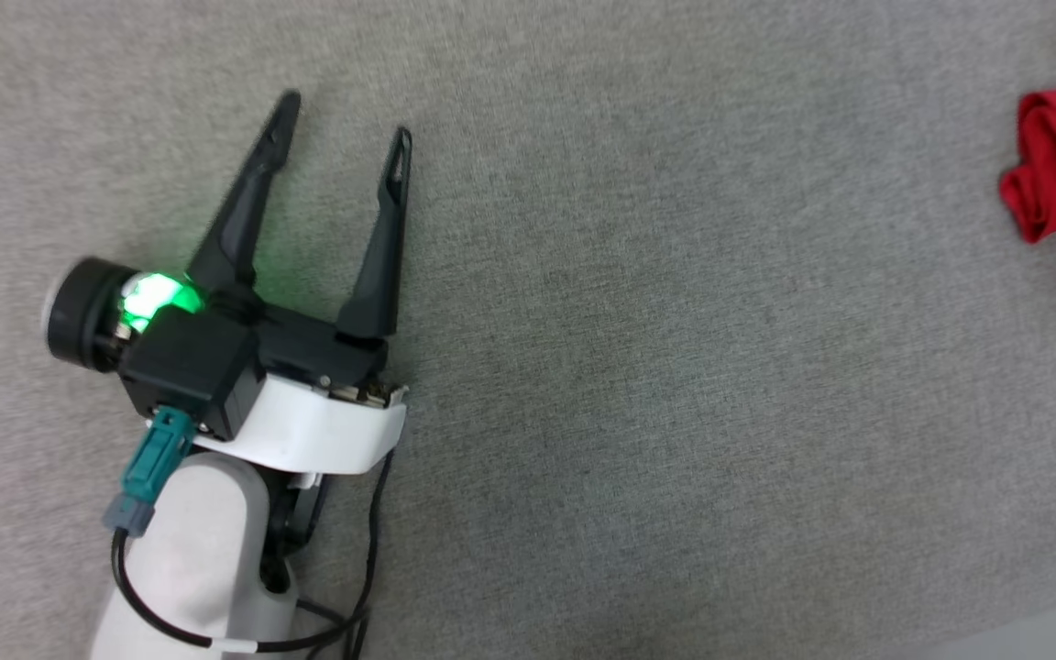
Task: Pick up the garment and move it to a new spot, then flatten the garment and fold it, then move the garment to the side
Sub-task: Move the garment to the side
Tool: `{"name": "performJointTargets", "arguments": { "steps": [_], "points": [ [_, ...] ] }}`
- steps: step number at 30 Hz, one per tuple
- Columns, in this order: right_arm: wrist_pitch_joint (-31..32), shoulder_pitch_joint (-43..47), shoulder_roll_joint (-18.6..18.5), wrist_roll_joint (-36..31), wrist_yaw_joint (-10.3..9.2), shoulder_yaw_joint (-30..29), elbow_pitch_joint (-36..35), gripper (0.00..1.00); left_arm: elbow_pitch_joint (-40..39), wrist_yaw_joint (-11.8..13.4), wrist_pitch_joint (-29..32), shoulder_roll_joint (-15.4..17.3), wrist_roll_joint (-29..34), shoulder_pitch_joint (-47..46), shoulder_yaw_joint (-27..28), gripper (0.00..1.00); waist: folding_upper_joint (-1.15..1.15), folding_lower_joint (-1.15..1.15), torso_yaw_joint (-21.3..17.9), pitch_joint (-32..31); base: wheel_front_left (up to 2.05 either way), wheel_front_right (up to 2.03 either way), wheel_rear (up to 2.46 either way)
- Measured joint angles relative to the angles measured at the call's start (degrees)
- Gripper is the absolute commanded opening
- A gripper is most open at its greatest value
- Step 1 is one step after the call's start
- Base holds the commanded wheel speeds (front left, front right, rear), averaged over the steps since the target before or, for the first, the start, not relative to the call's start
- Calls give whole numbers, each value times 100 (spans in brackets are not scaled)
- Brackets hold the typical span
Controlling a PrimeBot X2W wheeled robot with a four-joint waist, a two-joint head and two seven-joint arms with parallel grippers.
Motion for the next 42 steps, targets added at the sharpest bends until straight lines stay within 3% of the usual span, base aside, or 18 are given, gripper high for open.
{"name": "performJointTargets", "arguments": {
  "steps": [9, 10, 17, 26, 42],
  "points": [
    [-999, 691, 603, -617, -1, -556, -353, 100, 631, 219, -322, -188, -300, 572, 148, 100, 0, -1, 192, -869, 0, 0, 0],
    [-1107, 1073, 920, -605, -1, -471, -537, 100, 790, 327, -352, -203, -393, 839, 245, 100, 0, -1, 271, -1219, 0, 0, 0],
    [-1303, 2035, 1451, -403, -1, -141, -1181, 100, 959, 522, -393, -187, -547, 1306, 490, 100, 0, -2, 516, -1940, 0, 0, 0],
    [-1278, 3139, 2126, -304, -1, 369, -2201, 100, 1234, 672, -385, -185, -757, 1795, 679, 100, 0, -2, 890, -2671, 0, 0, 0],
    [-797, 4748, 2704, -175, -1, 1412, -4404, 100, 1835, 728, -403, -137, -948, 2422, 770, 100, 1, -2, 1261, -3696, 0, 0, 0]
  ]
}}
